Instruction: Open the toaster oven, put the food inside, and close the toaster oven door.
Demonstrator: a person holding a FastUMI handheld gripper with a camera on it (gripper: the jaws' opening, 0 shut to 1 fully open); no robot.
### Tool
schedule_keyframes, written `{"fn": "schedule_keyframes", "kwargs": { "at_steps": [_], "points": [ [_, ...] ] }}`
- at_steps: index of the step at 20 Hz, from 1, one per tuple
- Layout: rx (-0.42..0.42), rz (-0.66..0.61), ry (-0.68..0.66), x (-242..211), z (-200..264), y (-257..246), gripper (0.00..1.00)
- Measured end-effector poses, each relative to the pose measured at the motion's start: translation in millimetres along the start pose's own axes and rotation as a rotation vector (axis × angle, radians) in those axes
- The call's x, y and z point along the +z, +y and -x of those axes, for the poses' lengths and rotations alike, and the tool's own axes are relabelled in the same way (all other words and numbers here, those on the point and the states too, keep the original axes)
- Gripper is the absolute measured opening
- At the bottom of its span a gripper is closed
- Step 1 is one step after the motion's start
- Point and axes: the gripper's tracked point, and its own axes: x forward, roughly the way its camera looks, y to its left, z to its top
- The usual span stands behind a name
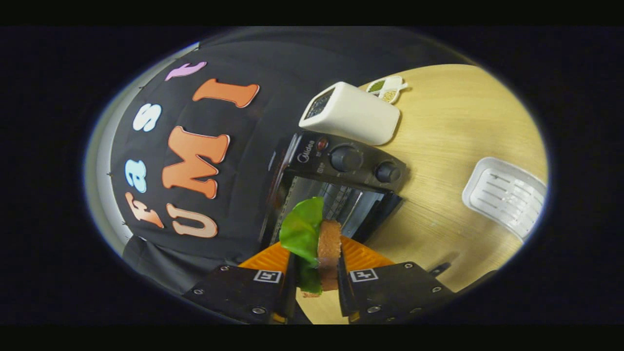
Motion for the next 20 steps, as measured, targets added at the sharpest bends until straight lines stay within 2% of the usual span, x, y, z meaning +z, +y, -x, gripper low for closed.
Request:
{"fn": "schedule_keyframes", "kwargs": {
  "at_steps": [2,4,6,7,12,13,14,20],
  "points": [
    [0.015,-0.041,-0.026,-2,-23,6,0.37],
    [0.058,-0.141,-0.064,1,-40,16,0.36],
    [0.023,-0.191,-0.099,1,-58,11,0.37],
    [-0.019,-0.178,-0.103,-2,-68,2,0.36],
    [-0.063,-0.192,-0.160,-6,-87,4,0.42],
    [-0.076,-0.183,-0.164,-6,-87,6,0.51],
    [-0.103,-0.159,-0.166,-4,-94,3,0.54],
    [-0.139,-0.163,-0.153,-4,-88,0,0.59]
  ]
}}
